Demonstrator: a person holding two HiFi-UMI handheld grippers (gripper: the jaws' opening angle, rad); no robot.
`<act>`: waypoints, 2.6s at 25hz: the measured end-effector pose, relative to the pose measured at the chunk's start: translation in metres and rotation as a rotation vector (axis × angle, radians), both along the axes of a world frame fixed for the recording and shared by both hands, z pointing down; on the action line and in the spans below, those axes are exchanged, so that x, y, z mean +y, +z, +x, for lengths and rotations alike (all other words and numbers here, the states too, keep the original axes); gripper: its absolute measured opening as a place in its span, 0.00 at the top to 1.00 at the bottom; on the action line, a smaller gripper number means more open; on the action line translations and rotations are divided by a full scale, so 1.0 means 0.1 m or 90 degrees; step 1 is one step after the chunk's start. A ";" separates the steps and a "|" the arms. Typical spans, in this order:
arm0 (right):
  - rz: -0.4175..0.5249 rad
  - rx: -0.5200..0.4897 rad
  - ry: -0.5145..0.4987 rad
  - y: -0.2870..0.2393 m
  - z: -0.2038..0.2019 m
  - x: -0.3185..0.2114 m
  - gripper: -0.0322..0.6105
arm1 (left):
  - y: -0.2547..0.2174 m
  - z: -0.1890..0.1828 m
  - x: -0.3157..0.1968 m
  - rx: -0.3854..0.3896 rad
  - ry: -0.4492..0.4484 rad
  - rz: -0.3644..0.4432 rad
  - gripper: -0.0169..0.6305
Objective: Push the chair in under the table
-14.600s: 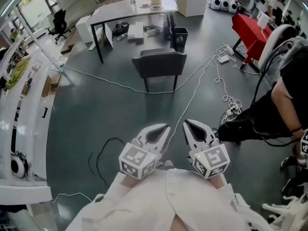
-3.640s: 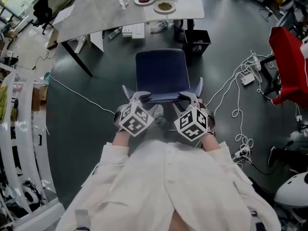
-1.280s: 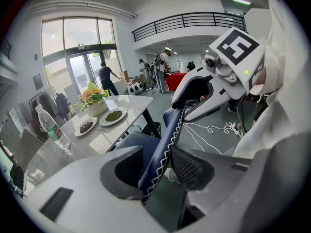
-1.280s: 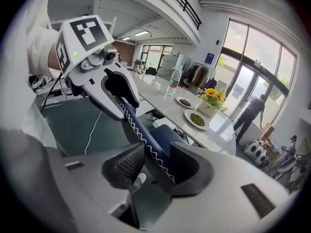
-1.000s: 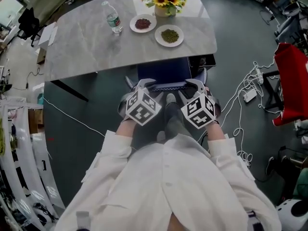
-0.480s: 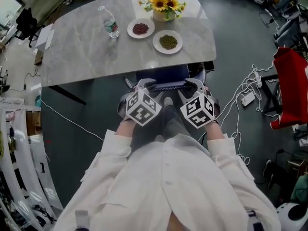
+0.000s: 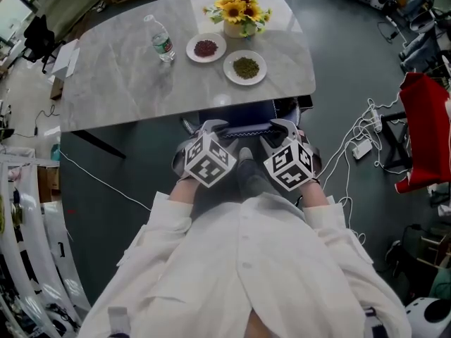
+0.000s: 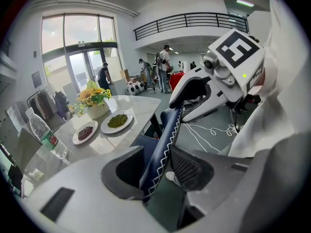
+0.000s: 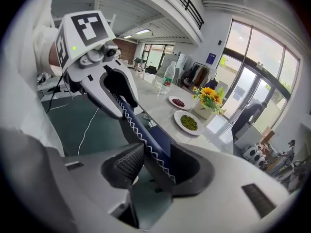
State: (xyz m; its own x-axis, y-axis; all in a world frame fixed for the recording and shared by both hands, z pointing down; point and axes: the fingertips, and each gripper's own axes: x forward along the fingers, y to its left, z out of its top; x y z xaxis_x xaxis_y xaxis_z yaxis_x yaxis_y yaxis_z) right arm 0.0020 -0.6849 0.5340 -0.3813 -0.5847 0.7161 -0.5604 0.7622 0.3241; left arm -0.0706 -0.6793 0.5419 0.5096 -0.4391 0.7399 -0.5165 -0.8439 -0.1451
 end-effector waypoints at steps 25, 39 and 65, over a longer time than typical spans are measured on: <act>0.035 -0.007 0.039 -0.38 -0.09 0.37 0.69 | -0.46 -0.06 0.36 0.083 -0.050 0.045 0.69; 0.164 -0.215 0.086 -1.64 -0.38 1.21 0.69 | -1.61 -0.06 1.23 0.291 -0.051 0.120 0.69; 0.181 -0.423 0.060 -2.33 -0.07 1.51 0.88 | -2.05 0.24 1.54 0.442 -0.097 0.115 0.92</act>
State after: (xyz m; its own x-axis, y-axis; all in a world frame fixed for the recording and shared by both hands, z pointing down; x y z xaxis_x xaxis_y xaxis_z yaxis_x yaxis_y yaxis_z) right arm -0.0047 -0.5344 0.3013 -0.6216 -0.7654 0.1663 -0.7665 0.6382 0.0721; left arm -0.0463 -0.5249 0.3364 0.7581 -0.6273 0.1782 -0.6499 -0.7493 0.1273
